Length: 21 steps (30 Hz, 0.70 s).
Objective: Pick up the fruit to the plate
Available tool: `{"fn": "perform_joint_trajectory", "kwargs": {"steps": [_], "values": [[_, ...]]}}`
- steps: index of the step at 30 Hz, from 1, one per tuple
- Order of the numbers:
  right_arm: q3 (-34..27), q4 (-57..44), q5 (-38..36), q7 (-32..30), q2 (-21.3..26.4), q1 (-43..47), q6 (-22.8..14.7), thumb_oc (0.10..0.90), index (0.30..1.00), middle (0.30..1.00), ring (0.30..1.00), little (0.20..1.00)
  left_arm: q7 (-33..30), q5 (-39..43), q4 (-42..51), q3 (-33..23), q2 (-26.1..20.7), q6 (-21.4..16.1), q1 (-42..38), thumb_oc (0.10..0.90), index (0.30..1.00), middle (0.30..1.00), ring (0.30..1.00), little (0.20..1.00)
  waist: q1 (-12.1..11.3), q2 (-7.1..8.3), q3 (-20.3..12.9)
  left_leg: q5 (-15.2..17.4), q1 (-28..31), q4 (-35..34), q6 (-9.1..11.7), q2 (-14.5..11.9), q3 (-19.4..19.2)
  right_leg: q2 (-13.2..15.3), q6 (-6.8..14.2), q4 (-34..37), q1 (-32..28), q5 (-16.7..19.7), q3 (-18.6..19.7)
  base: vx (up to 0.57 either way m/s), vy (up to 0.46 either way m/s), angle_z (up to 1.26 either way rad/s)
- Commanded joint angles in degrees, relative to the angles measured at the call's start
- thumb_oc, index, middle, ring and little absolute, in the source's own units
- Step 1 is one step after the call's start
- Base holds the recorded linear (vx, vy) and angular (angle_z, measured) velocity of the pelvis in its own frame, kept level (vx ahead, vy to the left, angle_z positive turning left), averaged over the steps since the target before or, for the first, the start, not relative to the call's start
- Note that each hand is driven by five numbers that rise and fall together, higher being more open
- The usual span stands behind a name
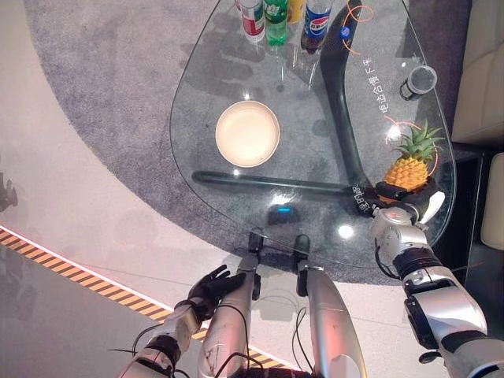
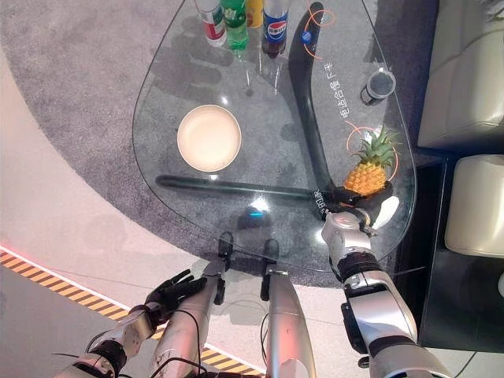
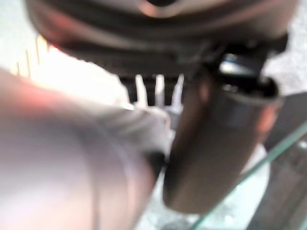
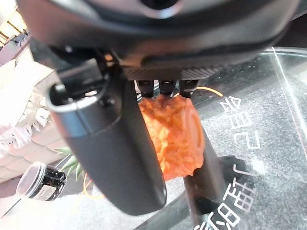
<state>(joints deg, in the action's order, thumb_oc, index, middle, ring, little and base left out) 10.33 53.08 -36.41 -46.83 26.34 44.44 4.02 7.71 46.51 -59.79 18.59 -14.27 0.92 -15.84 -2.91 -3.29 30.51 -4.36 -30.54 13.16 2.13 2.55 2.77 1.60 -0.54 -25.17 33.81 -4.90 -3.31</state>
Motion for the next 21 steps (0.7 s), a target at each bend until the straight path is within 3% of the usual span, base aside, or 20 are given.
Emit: {"fn": "perform_joint_trajectory", "kwargs": {"steps": [1, 10, 18, 21], "values": [[2.41, -2.14, -0.52, 7.37, -0.89, 3.8, -0.18, 0.1, 0.3, 0.3, 0.3, 0.2, -0.17, -0.06, -1.35, 1.48, 0.6, 1.31, 3.79, 0.8, 0.9, 0.9, 0.9, 0.9, -1.15, 0.76, -0.72, 5.63, -2.42, 7.88, -2.19, 3.15, -0.01, 1.19, 1.9, 6.59, -1.46, 5.48, -0.33, 0.01, 0.006, 0.04], [1.73, 0.38, 0.24, 7.57, 0.06, 4.89, 0.54, 0.1, 0.3, 0.3, 0.3, 0.2, 0.75, 0.15, -1.96, 1.15, 0.44, 0.73, 3.43, 0.8, 0.9, 0.9, 0.9, 0.9, -1.5, 0.92, -0.72, 5.7, -2.21, 7.74, -2.31, 3.16, 0.15, 1.14, 2.02, 6.48, -1.53, 5.37, -0.45, 0.0, 0.002, 0.04], [1.61, 5.97, 0.46, 6.51, 1.28, 4.86, 5.88, 0.1, 0.3, 0.3, 0.3, 0.2, 1.69, 0.32, -2.54, 0.65, 0.2, 0.08, 2.62, 0.8, 0.9, 0.9, 0.9, 0.9, -1.94, 1.09, -0.72, 5.73, -1.75, 7.68, -2.45, 3.25, 0.48, 1.12, 2.1, 6.7, -2.2, 5.36, -0.61, 0.0, 0.0, 0.0], [1.96, 7.28, -0.3, 7.26, 1.51, 4.77, 6.24, 0.1, 0.3, 0.3, 0.3, 0.2, 1.77, 0.29, -2.65, 0.67, 0.25, -0.17, 2.52, 0.8, 0.9, 0.9, 0.9, 0.9, -2.06, 1.06, -0.72, 5.71, -1.83, 7.64, -2.47, 3.23, 0.57, 1.16, 2.13, 6.7, -2.13, 5.41, -0.74, 0.0, -0.005, 0.01]]}}
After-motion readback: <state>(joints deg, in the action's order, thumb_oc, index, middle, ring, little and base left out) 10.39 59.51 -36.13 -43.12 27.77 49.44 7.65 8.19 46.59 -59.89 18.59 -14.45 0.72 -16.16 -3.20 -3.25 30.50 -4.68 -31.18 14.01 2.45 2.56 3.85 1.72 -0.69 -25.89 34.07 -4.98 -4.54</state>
